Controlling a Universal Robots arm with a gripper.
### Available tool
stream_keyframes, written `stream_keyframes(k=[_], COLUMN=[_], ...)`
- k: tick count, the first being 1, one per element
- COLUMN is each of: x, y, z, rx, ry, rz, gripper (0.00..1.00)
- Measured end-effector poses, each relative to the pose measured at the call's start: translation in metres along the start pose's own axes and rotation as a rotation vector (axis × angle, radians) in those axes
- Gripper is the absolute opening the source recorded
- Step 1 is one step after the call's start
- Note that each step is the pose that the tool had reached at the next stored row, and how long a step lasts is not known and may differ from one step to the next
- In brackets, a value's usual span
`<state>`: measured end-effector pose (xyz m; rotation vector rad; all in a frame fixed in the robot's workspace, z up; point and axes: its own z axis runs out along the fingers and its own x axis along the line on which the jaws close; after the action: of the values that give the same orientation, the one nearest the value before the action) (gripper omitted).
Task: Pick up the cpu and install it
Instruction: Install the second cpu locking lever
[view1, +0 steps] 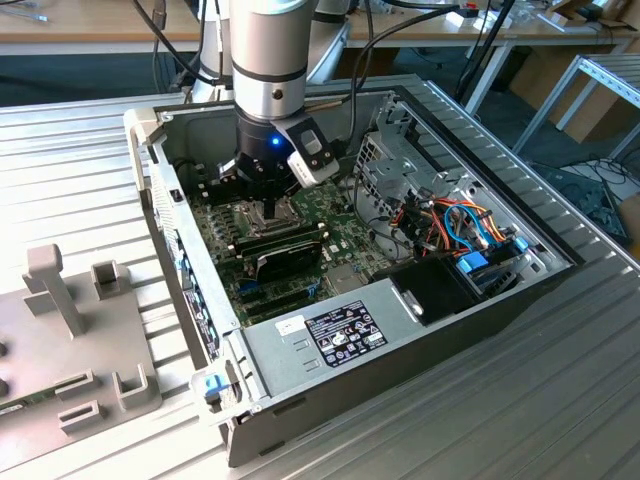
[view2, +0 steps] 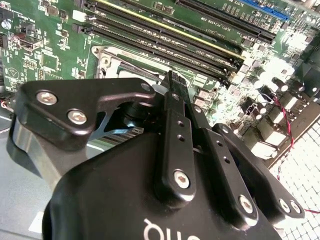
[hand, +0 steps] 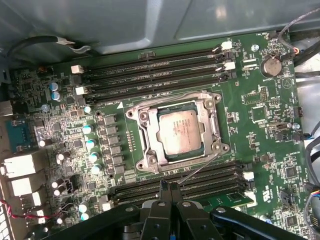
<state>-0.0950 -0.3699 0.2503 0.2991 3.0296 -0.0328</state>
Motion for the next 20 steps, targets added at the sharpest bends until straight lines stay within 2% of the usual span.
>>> stream_keyframes(k=[3,4,5,6,9,11,12,13,14,20], x=[0.0001,0.0,0.0001,0.0001,0.0001,0.0002,0.0002,0.0002,0.0003,0.0002], y=[0.0,0.0001,0.0001,0.0,0.0,0.0001,0.0,0.0001,0.0,0.0], z=[0.0,0.0003,0.0008,0.001,0.0012,0.002,0.0023,0.0024,0.0023,0.0026], rx=[0.0004,0.0006,0.0017,0.0026,0.0032,0.0079,0.012,0.0138,0.0149,0.0139], ry=[0.0004,0.0027,0.0086,0.0121,0.0157,0.0406,0.0608,0.0705,0.0748,0.0752], rz=[0.0,0.0,0.0,0.0,0.0,-0.001,-0.002,-0.002,-0.002,-0.002], gripper=[0.11,0.11,0.11,0.11,0.11,0.11,0.11,0.11,0.11,0.11])
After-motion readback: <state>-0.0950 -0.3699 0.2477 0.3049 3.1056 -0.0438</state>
